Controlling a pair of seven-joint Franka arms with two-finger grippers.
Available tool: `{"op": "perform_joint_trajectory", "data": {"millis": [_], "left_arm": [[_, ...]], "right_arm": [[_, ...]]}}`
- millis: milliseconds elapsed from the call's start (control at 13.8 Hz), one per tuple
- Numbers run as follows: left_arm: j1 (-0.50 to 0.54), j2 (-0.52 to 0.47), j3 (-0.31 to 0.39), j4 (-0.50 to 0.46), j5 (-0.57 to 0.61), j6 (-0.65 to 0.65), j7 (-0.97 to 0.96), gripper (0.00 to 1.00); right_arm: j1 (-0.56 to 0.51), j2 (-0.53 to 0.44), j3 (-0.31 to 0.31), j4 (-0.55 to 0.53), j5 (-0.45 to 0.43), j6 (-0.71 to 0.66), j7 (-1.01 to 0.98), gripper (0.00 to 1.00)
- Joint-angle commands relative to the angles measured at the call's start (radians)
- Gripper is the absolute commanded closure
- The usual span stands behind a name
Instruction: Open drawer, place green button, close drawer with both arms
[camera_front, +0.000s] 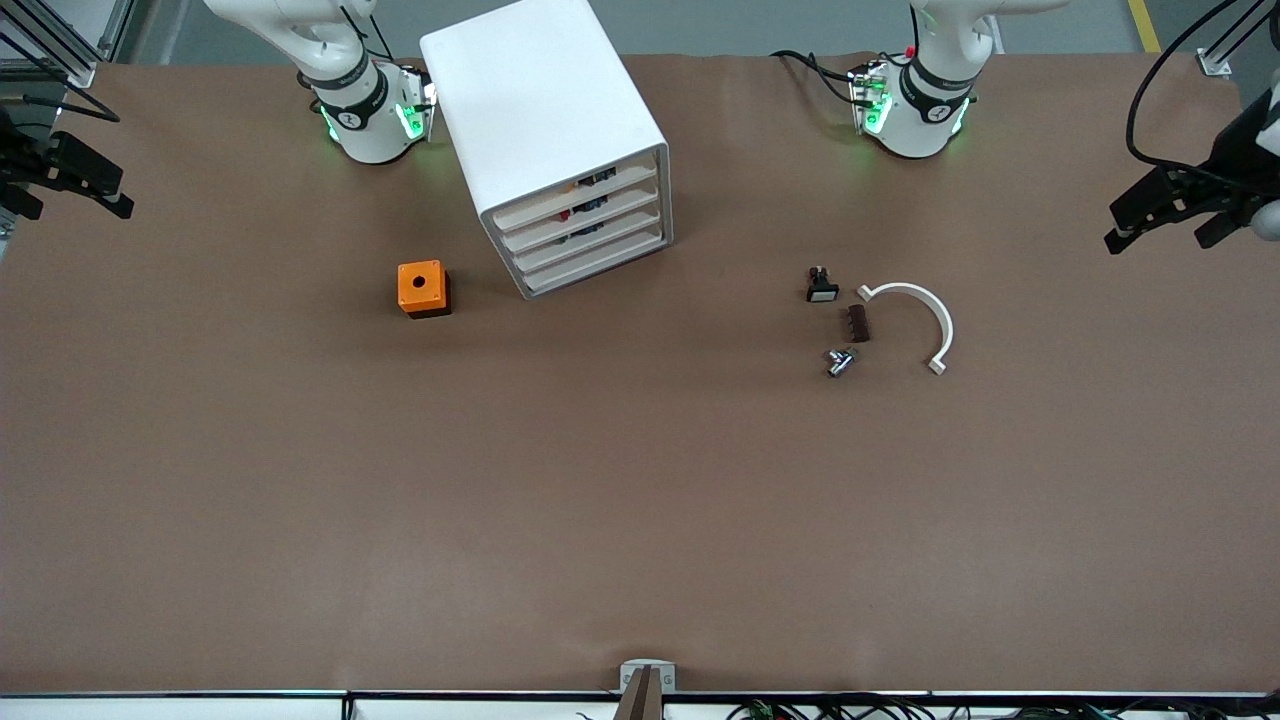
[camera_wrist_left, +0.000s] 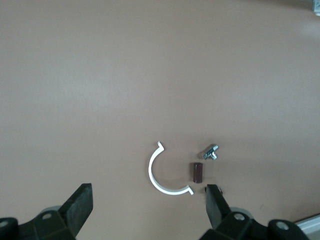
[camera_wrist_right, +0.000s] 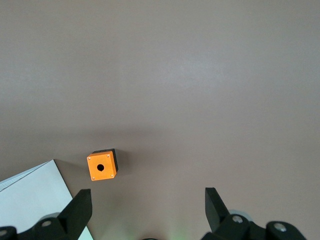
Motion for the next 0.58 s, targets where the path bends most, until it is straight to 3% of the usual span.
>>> {"op": "perform_joint_trajectory", "data": {"millis": [0,506], "left_arm": [[0.006,0.051,0.001,0.075,-0.003,-0.029,0.024,0.00],[0.004,0.052,0.011,0.075,-0.005,-0.024,0.004,0.00]], "right_arm": [[0.004,-0.030,0.000,-0.026,0.010,-0.013,0.021,0.00],[0.004,-0.031,0.002,-0.038,0.012,-0.005,0.023,0.00]]}}
